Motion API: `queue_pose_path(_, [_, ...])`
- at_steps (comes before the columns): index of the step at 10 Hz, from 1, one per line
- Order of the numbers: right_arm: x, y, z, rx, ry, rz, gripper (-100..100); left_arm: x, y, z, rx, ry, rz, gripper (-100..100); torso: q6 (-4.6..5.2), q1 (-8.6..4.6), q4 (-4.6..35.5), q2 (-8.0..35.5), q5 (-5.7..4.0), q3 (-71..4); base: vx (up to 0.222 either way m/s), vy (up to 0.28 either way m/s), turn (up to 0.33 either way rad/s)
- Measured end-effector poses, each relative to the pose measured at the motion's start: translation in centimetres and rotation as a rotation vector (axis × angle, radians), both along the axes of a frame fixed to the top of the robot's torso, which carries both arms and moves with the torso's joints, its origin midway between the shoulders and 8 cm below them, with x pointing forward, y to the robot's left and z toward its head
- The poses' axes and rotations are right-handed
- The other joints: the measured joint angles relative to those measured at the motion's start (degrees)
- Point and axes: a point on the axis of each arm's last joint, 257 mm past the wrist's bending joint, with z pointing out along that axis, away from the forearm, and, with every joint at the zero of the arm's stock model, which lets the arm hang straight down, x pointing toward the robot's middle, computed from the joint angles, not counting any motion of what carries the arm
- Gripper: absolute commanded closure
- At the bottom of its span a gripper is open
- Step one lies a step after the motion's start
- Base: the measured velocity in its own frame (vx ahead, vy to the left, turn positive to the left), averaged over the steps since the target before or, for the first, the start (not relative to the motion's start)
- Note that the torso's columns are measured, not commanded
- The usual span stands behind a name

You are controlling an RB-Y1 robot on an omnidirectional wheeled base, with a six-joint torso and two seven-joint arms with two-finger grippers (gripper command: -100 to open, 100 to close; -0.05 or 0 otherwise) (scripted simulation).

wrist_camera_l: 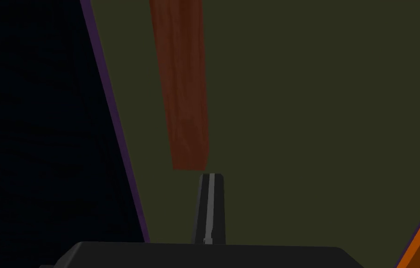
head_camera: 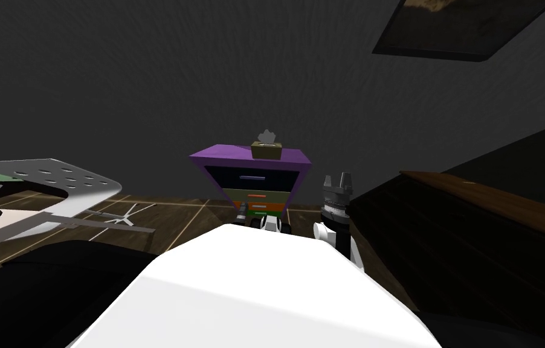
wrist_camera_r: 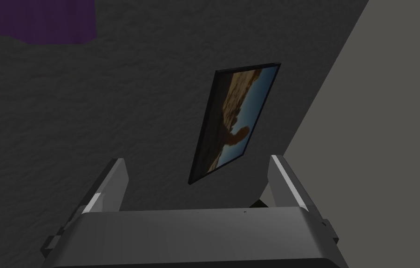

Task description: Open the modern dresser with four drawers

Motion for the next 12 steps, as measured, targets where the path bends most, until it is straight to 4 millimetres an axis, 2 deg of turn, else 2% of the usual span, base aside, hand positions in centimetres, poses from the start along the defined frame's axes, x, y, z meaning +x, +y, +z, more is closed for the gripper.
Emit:
queue_pose_path(3, [0.0,0.0,0.0,0.000,0.000,0.000,0,-0.1,0.0,0.5,0.000,-0.002,-0.004,100,0.00,-0.02,-0.07,-0.32,0.00,-0.18,-0.149,-0.028,0.009])
queue_pose_path(4, [0.0,0.0,0.0,0.000,0.000,0.000,0,-0.1,0.0,0.5,0.000,-0.001,-0.004,-100,0.00,0.08,-0.15,-0.67,0.01,-0.37,-0.015,-0.008,-0.003])
queue_pose_path(9, [0.0,0.0,0.0,0.000,0.000,0.000,0,0.2,3.0,0.9,0.086,0.013,-0.033,-100,0.01,0.03,-0.09,-0.43,0.01,-0.23,0.045,-0.008,0.000])
queue_pose_path(11, [0.0,0.0,0.0,0.000,0.000,0.000,0,1.3,3.4,1.2,0.092,0.018,-0.034,-100,0.00,0.02,-0.10,-0.41,0.00,-0.23,0.098,-0.028,0.000])
queue_pose_path(12, [0.0,0.0,0.0,0.000,0.000,0.000,0,1.8,2.8,1.1,0.073,0.022,-0.027,-100,0.01,0.00,-0.10,-0.41,0.01,-0.23,0.067,-0.025,0.000])
